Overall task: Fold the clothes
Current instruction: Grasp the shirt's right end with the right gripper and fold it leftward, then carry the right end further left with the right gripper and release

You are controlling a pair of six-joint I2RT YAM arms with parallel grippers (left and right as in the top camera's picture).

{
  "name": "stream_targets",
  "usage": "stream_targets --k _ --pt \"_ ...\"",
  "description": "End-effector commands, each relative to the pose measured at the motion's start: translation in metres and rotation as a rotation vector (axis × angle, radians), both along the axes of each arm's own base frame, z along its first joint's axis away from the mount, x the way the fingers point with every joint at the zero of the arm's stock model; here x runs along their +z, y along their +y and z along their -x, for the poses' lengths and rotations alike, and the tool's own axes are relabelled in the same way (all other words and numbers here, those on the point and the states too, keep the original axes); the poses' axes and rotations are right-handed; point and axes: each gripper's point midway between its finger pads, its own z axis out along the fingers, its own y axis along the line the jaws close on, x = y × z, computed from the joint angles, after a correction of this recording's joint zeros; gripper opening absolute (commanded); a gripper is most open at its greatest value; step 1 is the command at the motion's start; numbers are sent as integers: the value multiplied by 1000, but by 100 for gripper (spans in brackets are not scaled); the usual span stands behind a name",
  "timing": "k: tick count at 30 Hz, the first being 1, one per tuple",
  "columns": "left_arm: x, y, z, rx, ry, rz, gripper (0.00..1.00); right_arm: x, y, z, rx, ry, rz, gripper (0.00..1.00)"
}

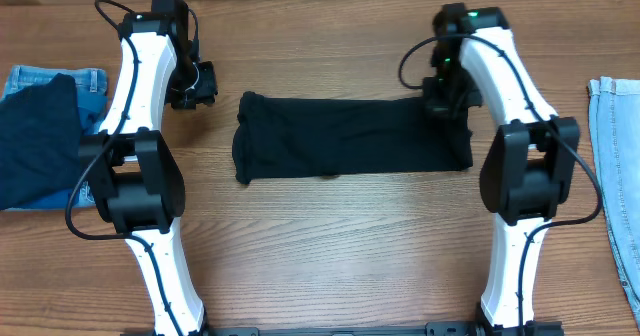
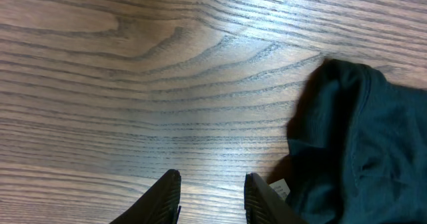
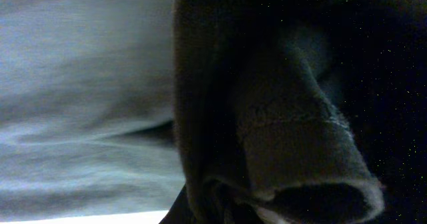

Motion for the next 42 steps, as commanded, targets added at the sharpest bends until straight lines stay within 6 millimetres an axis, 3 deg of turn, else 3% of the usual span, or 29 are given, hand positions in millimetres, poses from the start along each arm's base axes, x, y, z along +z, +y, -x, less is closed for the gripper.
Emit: stream_targets --k 1,6,12,20,29,30,31,34,37,38,39,40,42 --pt "3 4 -7 -15 -22 -13 35 5 33 -2 62 -25 -5 4" --pt "3 4 -8 -15 -26 -13 35 4 89 6 146 -51 -13 5" --pt "3 4 -7 -15 -24 -12 35 3 134 5 198 -105 -83 8" --pt "3 4 -8 -15 -26 -13 35 5 162 0 207 -131 -212 10" --pt "3 4 -8 -15 -26 -13 35 5 191 16 334 -125 -218 10" --pt "3 4 -8 -15 -26 -13 35 5 191 17 335 -124 -218 14" --pt "3 4 -8 -15 -26 -13 35 5 192 16 335 -125 -219 32" --pt "3 4 -8 -15 -26 -13 35 7 206 22 367 -104 -311 62" --pt "3 4 -8 -15 -26 -13 36 21 240 44 589 -62 -561 62" --pt "3 4 -8 -15 -26 -13 36 20 239 43 601 -65 -559 62" --pt "3 4 -8 -15 -26 -13 36 16 231 36 593 -84 -493 54" --pt "3 4 -8 -15 -26 -13 36 12 214 26 529 -102 -403 54" --pt "3 4 -8 -15 -27 -13 36 24 196 17 474 -123 -334 50"
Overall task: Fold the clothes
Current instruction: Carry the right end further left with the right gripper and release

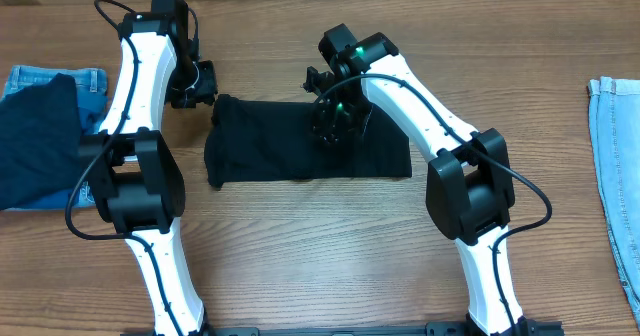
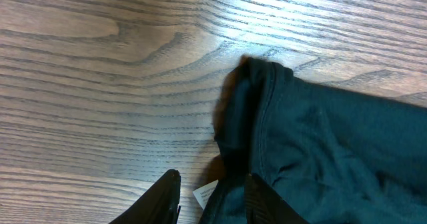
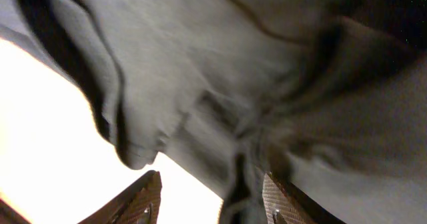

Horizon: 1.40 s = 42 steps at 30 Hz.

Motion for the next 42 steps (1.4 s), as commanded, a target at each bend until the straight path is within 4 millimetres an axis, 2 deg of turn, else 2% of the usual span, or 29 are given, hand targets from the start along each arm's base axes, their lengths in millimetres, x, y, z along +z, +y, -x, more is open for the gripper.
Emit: stream_targets --k 1,3,5,7,10,15,18,20,24,27,30,33,35,38,40,42 --pt "3 4 -6 -15 -19 -12 35 32 -24 -27 -84 -100 56 49" --pt "3 4 -6 -15 -21 -12 36 61 -41 -46 -172 -198 80 55" --pt "3 4 -6 -15 -19 -12 36 72 -54 -56 -206 -235 79 58" --pt "3 4 -6 -15 -20 -12 36 64 -63 -59 -227 -217 90 60" --pt "3 4 -6 -15 -19 -12 35 43 -59 -68 -228 -217 90 59" --pt "3 4 -5 -15 -15 -12 35 16 -31 -65 -198 -145 -22 59" --pt "3 4 -5 -15 -15 -12 36 8 -27 -59 -188 -126 -21 59" --pt "3 4 -5 -15 -15 -12 36 7 -29 -60 -202 -126 -10 55" --pt "3 4 -5 -17 -16 -13 36 7 -31 -61 -228 -125 3 56" --pt "3 4 -5 -18 -16 -12 36 3 -13 -54 -203 -93 -65 61" --pt "3 4 -5 -18 -13 -12 36 -18 1 -40 -174 -54 -94 62" --pt "3 3 -4 -19 -12 -12 36 -36 5 -32 -160 -48 -91 71" --pt "3 3 -4 -20 -12 -12 36 -39 8 -31 -151 -49 -105 82" --pt "3 3 -4 -23 -11 -13 35 -32 5 -31 -157 -41 -102 85" --pt "3 3 -5 -23 -13 -13 36 -7 -4 -36 -162 -62 -95 85" --pt "3 3 -5 -23 -14 -13 37 31 -18 -48 -184 -149 -75 89"
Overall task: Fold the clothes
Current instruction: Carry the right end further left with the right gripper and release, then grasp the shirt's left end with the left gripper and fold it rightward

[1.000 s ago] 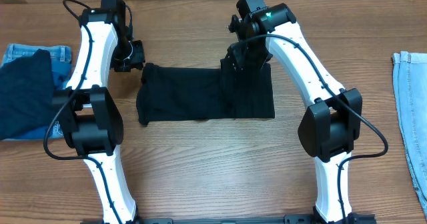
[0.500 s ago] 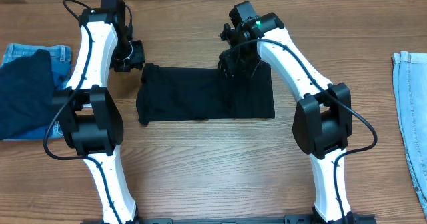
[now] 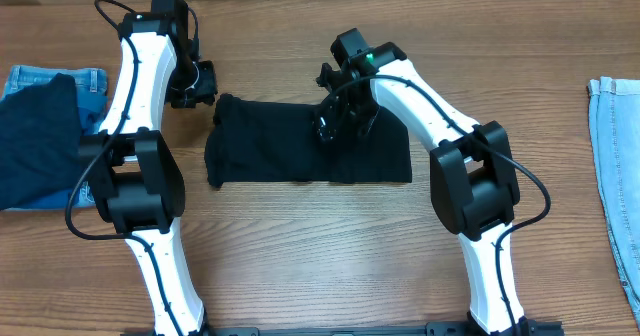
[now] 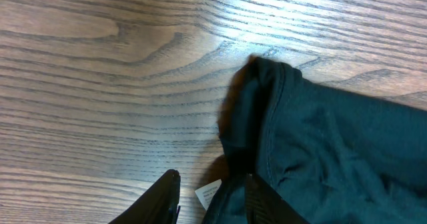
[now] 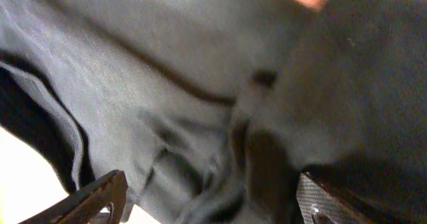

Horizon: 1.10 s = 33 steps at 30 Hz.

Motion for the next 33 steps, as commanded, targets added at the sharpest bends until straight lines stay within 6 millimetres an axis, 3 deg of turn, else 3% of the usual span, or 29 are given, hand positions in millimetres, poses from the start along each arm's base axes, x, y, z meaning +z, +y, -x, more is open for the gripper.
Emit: stream_targets --k 1,2,4,6,12,17,21,22,24,25,26,27,29,33 --pt "3 3 -4 -19 -10 -11 39 77 -19 -30 -40 -192 4 93" --pt "2 3 0 -19 4 -10 44 110 -33 -36 -68 -261 18 97" --pt "2 2 10 -19 47 -5 51 133 -49 -36 -100 -292 14 100" --pt "2 -11 24 -29 100 67 65 132 -75 -33 -144 -247 45 100" --pt "-9 -36 28 -147 97 215 69 128 -142 -44 -311 -190 81 100" --pt "-49 -39 48 -148 157 232 70 127 -148 -44 -323 -181 85 100" --pt "-68 -42 59 -149 175 251 70 127 -148 -43 -322 -178 86 100" --pt "-69 -47 59 -148 172 278 68 127 -148 -42 -322 -176 87 100" --pt "-68 -52 59 -146 169 310 13 126 -148 -41 -322 -170 89 100" --pt "-68 -52 59 -145 170 309 4 126 -148 -40 -322 -168 90 100" --pt "-68 -50 59 -129 173 301 4 126 -149 -39 -322 -164 91 100" --pt "-69 -36 59 -76 187 240 4 126 -149 -38 -321 -161 93 100" --pt "-65 6 60 28 212 75 4 126 -149 -38 -322 -162 97 100" --pt "-36 60 41 190 138 34 4 125 -150 -39 -323 -163 100 100"
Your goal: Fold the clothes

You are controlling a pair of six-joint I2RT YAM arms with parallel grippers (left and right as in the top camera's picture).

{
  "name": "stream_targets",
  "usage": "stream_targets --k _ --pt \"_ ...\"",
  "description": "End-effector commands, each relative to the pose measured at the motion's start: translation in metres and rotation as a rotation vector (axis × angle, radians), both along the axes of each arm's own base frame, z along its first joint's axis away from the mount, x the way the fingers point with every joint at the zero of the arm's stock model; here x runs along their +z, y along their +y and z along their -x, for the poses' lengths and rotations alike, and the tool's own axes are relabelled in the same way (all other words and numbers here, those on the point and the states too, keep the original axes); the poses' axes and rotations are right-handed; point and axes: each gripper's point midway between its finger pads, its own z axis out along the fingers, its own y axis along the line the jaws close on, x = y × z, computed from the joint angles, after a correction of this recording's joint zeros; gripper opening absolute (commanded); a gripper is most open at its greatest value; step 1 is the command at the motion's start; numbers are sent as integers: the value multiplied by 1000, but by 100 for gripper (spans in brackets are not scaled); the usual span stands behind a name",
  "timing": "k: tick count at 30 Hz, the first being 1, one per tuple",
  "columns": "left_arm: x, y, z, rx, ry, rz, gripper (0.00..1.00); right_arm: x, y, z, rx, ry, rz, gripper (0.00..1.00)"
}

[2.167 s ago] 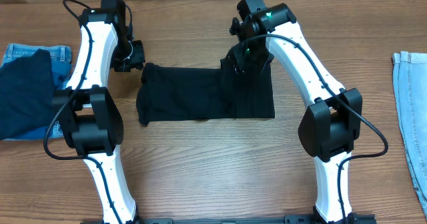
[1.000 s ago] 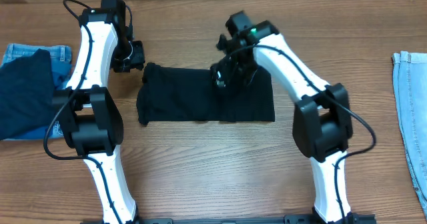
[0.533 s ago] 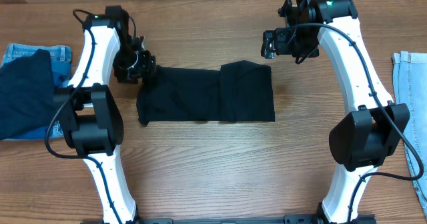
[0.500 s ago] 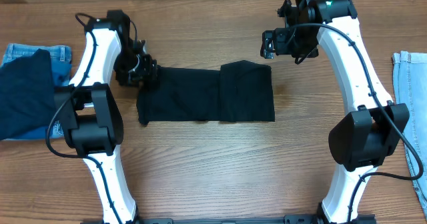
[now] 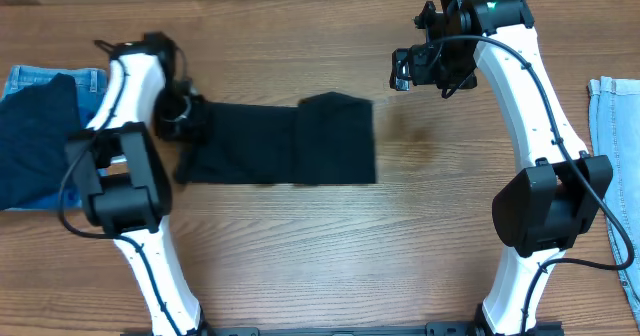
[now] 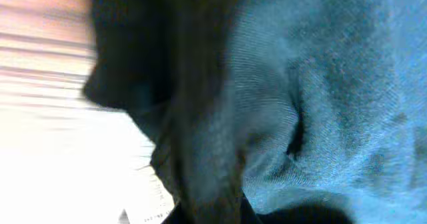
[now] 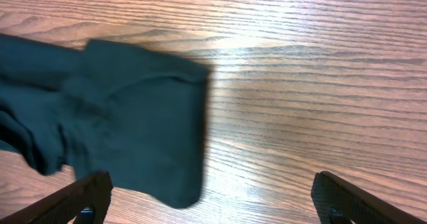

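A long black garment (image 5: 260, 146) lies across the middle of the table, with its right end folded over onto itself (image 5: 338, 136). My left gripper (image 5: 185, 118) sits at the garment's left end. In the left wrist view the cloth (image 6: 320, 84) fills the frame and bunches where the fingers are, hiding them, with a white label (image 6: 143, 207) beside it. My right gripper (image 5: 405, 71) hangs open above bare wood, right of the folded end (image 7: 133, 117). Its fingers (image 7: 87, 196) stand wide apart with nothing between them.
A dark blue folded garment (image 5: 40, 136) rests on blue jeans (image 5: 92, 81) at the table's left edge. Pale denim (image 5: 615, 176) lies along the right edge. Bare wood (image 5: 450, 176) stretches from the black garment to that denim.
My right gripper was down on the garment's middle; it is now open and up to the right, clear of the cloth. My left gripper has moved onto the garment's left end.
The garment first lay at full length, my right gripper at its right end and my left open beside its left end. Then the right end was over the middle under my right gripper. Now the fold lies free and my left gripper is on the left end.
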Motion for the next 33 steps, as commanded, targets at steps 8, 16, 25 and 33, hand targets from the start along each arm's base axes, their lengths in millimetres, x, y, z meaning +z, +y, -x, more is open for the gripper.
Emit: stream_targets --k 8,16,25,33 --pt "97 135 -39 299 -235 -143 4 4 0 -1 -12 -8 6 100" --pt "123 47 -33 79 -146 -196 4 3 -1 3 -18 9 7 100" --pt "124 -92 -45 -234 -218 -245 5 3 -1 4 -18 14 8 100" --pt "125 -124 -45 -317 -251 -283 11 2 -2 6 -10 21 12 100"
